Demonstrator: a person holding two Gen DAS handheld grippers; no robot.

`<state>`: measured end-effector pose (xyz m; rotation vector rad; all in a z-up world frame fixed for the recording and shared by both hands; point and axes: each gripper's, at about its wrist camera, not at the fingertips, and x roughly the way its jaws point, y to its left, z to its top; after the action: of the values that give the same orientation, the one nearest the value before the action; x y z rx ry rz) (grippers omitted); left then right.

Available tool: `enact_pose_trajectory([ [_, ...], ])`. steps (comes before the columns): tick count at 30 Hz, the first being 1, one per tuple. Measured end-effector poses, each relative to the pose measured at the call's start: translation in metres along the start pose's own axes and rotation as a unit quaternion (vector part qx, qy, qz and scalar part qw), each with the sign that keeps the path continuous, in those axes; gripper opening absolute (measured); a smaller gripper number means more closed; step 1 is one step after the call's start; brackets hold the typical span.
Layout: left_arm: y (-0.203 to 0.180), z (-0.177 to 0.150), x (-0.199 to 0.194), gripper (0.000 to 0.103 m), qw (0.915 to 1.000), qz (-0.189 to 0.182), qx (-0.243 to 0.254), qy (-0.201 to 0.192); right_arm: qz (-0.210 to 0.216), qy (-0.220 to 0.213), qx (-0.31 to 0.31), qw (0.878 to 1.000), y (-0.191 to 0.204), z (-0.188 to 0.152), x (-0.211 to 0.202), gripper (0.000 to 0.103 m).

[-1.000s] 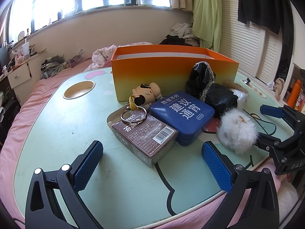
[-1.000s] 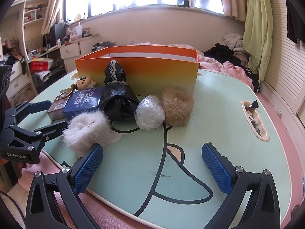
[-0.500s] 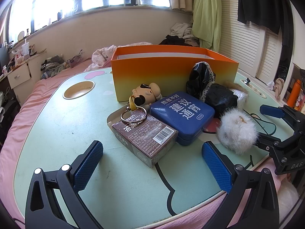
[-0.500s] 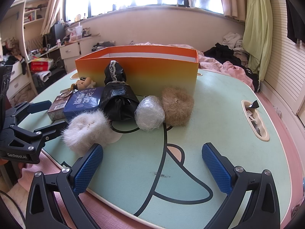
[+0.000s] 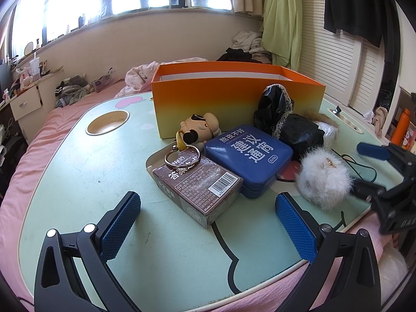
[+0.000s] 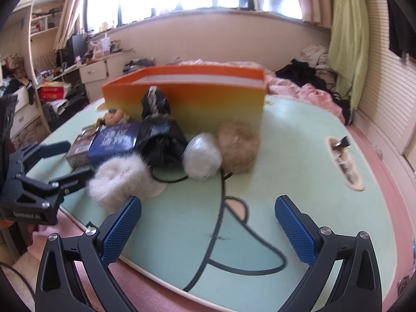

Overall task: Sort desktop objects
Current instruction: 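Reach into the orange box and grasp the dark red-symbol block with the right tool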

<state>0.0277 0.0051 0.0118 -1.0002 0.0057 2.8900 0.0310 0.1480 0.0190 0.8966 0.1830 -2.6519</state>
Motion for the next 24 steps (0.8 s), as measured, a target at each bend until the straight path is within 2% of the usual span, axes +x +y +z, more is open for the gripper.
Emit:
enact_pose_trajectory([
  [2, 0.000, 0.000, 0.000, 0.103, 1.0000, 0.000, 0.000, 0.000, -0.006, -0.031, 0.014, 0.999, -0.002, 0.016, -0.013, 0.103],
  [5, 0.000, 0.000, 0.000, 0.103, 1.0000, 0.000, 0.000, 0.000, 0.016, -0.076, 0.029, 0.997, 0.002, 0.055, -0.033, 0.103],
  [9, 0.001, 0.001, -0.001, 0.103, 1.0000, -0.001, 0.000, -0.001, 0.020, -0.089, 0.016, 0.996, 0.022, 0.107, -0.029, 0.103],
  [14, 0.000, 0.001, -0.001, 0.103, 1.0000, -0.001, 0.000, -0.002, 0.019, -0.052, 0.034, 0.998, 0.027, 0.144, 0.014, 0.103],
  [17, 0.000, 0.001, -0.001, 0.103, 1.0000, -0.001, 0.000, -0.002, 0.000, -0.016, 0.038, 0.999, 0.024, 0.141, 0.043, 0.103],
  [20, 0.000, 0.001, -0.001, 0.103, 1.0000, -0.001, 0.000, -0.002, 0.023, 0.031, 0.053, 0.998, 0.017, 0.128, 0.068, 0.103],
  [24, 0.000, 0.001, -0.001, 0.103, 1.0000, -0.001, 0.000, -0.002, 0.014, 0.030, 0.046, 0.998, 0.015, 0.124, 0.072, 0.102],
])
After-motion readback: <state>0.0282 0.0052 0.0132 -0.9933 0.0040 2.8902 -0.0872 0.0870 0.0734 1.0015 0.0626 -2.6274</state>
